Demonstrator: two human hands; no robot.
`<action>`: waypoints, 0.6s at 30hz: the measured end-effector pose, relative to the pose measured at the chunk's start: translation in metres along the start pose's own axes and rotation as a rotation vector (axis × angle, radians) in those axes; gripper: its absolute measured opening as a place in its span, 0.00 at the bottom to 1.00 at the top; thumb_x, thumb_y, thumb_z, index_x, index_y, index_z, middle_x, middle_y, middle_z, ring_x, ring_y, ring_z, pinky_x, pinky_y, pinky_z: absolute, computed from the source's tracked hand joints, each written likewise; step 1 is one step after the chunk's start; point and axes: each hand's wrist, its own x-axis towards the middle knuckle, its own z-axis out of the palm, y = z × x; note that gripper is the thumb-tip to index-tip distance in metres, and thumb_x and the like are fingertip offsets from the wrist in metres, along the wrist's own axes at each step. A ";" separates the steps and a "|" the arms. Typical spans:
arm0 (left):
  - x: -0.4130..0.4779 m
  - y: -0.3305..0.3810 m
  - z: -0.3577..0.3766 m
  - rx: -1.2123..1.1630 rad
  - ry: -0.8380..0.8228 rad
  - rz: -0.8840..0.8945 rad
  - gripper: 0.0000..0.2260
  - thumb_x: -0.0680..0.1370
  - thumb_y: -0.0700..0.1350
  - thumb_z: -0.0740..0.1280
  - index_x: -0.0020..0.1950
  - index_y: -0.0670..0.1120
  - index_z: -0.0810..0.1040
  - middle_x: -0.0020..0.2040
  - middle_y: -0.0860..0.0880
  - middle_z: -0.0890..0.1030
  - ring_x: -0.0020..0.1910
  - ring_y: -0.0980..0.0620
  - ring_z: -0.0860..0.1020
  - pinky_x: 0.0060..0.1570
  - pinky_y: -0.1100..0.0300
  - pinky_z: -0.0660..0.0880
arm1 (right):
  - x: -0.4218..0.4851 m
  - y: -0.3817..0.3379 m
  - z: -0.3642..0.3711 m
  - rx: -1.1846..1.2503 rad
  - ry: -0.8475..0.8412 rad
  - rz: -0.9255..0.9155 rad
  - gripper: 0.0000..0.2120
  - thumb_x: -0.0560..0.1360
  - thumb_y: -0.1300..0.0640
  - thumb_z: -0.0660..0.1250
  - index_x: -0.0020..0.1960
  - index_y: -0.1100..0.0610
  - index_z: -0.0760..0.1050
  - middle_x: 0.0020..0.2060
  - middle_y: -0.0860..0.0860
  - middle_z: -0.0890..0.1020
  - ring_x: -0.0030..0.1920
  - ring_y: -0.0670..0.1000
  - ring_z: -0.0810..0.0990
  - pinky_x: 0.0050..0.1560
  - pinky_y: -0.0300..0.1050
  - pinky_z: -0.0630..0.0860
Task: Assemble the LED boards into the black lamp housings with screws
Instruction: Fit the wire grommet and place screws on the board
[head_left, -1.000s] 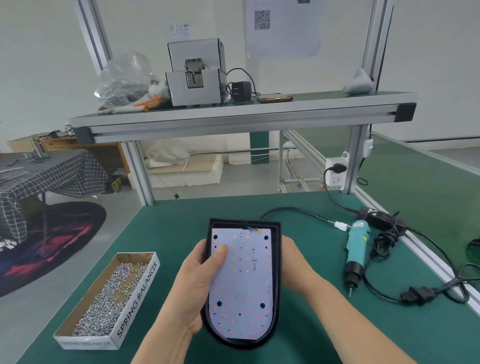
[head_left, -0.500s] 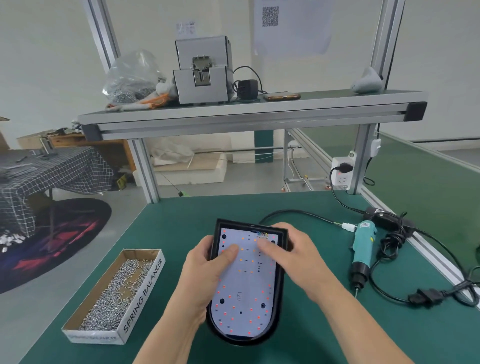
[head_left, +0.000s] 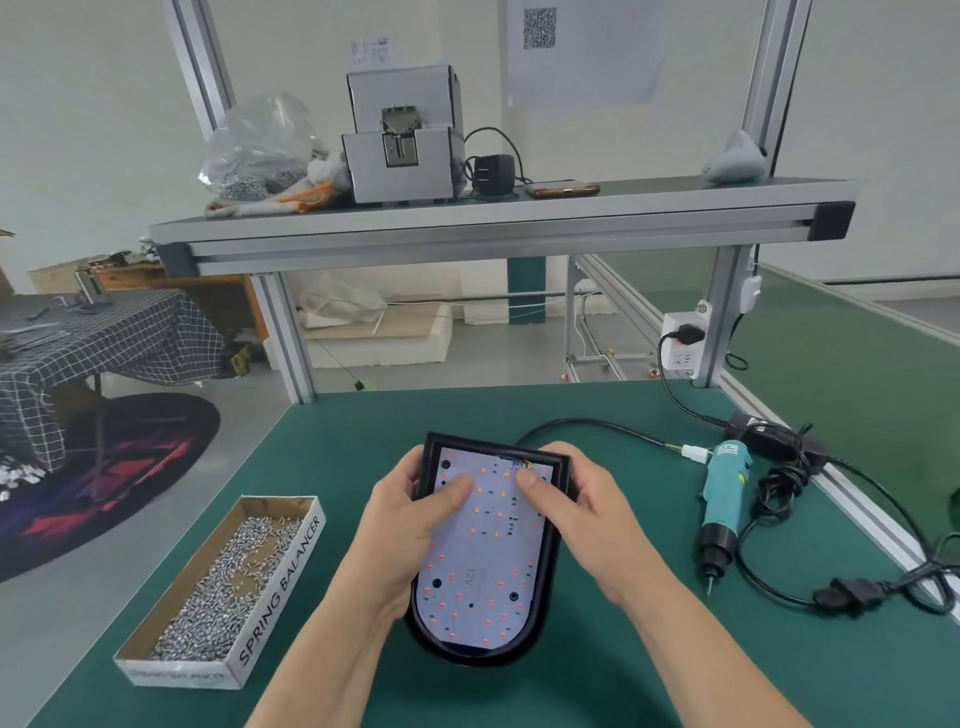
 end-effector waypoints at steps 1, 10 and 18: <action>0.001 0.000 0.000 -0.005 -0.015 0.002 0.09 0.74 0.39 0.75 0.53 0.49 0.84 0.53 0.39 0.85 0.48 0.40 0.85 0.43 0.49 0.82 | 0.001 0.002 -0.004 0.091 -0.060 0.039 0.13 0.80 0.46 0.65 0.51 0.56 0.79 0.42 0.48 0.80 0.43 0.48 0.76 0.47 0.43 0.72; 0.014 -0.001 -0.005 -0.058 -0.190 -0.001 0.15 0.69 0.46 0.79 0.55 0.48 0.84 0.55 0.43 0.85 0.54 0.45 0.83 0.52 0.54 0.80 | 0.008 0.024 0.004 0.156 -0.309 0.228 0.14 0.74 0.56 0.64 0.45 0.41 0.85 0.40 0.39 0.85 0.39 0.39 0.80 0.42 0.34 0.76; 0.024 0.008 -0.050 0.094 -0.357 0.033 0.11 0.70 0.39 0.72 0.51 0.45 0.83 0.50 0.43 0.82 0.52 0.46 0.79 0.53 0.58 0.76 | 0.011 0.039 -0.022 0.291 -0.263 0.093 0.05 0.76 0.61 0.66 0.50 0.62 0.74 0.36 0.49 0.81 0.36 0.47 0.80 0.39 0.38 0.75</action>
